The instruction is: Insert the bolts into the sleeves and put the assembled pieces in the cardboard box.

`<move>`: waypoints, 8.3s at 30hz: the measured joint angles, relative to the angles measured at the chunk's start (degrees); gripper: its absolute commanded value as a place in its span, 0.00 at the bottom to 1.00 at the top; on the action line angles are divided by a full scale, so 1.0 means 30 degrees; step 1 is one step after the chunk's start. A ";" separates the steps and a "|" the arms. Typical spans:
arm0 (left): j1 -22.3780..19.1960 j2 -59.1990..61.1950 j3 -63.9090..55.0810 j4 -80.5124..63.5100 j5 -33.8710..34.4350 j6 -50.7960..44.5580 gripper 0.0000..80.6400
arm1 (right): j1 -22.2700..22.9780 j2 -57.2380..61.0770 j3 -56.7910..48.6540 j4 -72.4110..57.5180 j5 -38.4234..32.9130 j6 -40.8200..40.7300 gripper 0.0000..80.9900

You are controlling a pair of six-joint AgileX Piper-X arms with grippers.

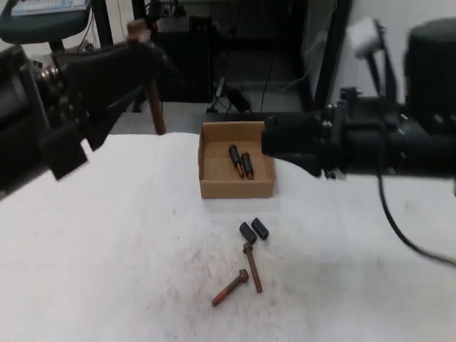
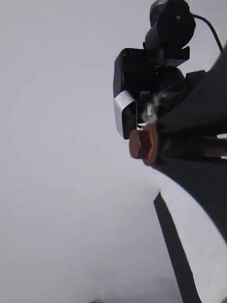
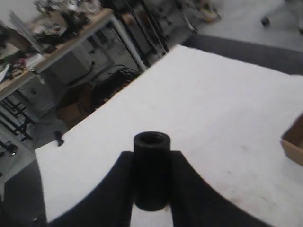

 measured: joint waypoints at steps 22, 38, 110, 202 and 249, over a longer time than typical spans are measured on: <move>-0.0053 0.5889 -0.2035 -0.5147 0.3933 -0.1568 0.00 | 0.3810 0.0265 0.2672 -0.6742 0.3829 -0.0007 0.01; -0.0580 0.6214 -0.2053 -0.5147 0.3933 -0.0579 0.00 | 0.3981 0.1079 0.1052 -0.4598 0.3829 -0.0267 0.01; -0.2456 0.6214 -0.2053 -0.2457 0.0936 0.3043 0.00 | 0.4867 0.1079 0.0970 -0.5330 0.5265 -0.5929 0.01; -0.2456 0.6174 -0.2260 -0.2271 -0.0085 0.3797 0.00 | 0.4826 0.1299 -0.0285 -0.4903 0.6036 -0.5892 0.01; -0.0793 0.5330 -0.2264 0.1133 -1.1082 0.5930 0.07 | 0.2284 0.3003 -0.3026 0.3121 1.0928 -0.4732 0.01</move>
